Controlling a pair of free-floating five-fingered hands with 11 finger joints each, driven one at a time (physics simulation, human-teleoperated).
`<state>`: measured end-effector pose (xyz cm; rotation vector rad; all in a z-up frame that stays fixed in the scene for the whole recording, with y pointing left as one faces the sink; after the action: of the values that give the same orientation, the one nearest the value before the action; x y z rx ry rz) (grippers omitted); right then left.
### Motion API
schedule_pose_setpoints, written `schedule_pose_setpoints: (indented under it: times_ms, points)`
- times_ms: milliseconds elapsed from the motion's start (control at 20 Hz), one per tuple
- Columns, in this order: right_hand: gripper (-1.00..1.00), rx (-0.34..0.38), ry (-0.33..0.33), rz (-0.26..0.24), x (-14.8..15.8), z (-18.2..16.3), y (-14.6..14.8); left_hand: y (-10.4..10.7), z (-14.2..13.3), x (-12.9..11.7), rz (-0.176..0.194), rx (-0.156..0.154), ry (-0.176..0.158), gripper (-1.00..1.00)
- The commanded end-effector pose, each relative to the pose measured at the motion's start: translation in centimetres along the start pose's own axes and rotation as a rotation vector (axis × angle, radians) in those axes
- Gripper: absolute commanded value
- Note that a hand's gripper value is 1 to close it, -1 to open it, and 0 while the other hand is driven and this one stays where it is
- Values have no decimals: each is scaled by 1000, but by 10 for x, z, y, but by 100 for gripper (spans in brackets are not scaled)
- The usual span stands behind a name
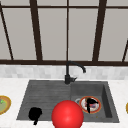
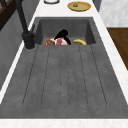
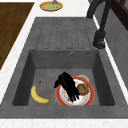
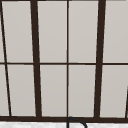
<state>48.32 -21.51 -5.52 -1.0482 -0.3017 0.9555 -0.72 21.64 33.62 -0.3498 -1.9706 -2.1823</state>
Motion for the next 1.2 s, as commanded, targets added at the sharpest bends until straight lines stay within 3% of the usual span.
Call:
schedule_pose_setpoints:
  times_ms: [0,50,100,200,300,500,700,800,850,1150]
  points:
    - [-100,24,-7,10,5,0,5,0,0,0,0,0,0,0]
    - [-100,14,-38,8,4,-6,5,0,0,0,0,0,0,0]
    - [-100,48,-104,7,7,-10,4,0,0,0,0,0,0,0]
    - [-100,50,-136,35,10,-12,6,0,0,0,0,0,0,0]
    - [-100,70,-165,27,13,-15,6,0,0,0,0,0,0,0]
    - [-100,77,-115,47,6,-19,0,0,0,0,0,0,0,0]
    - [-100,133,-94,43,5,-27,-15,0,0,0,0,0,0,0]
    - [-100,125,-149,116,7,-23,-14,0,0,0,0,0,0,0]
    - [-100,133,-165,125,7,-21,-12,0,0,0,0,0,0,0]
    - [-100,158,-231,81,7,-28,-4,0,0,0,0,0,0,0]
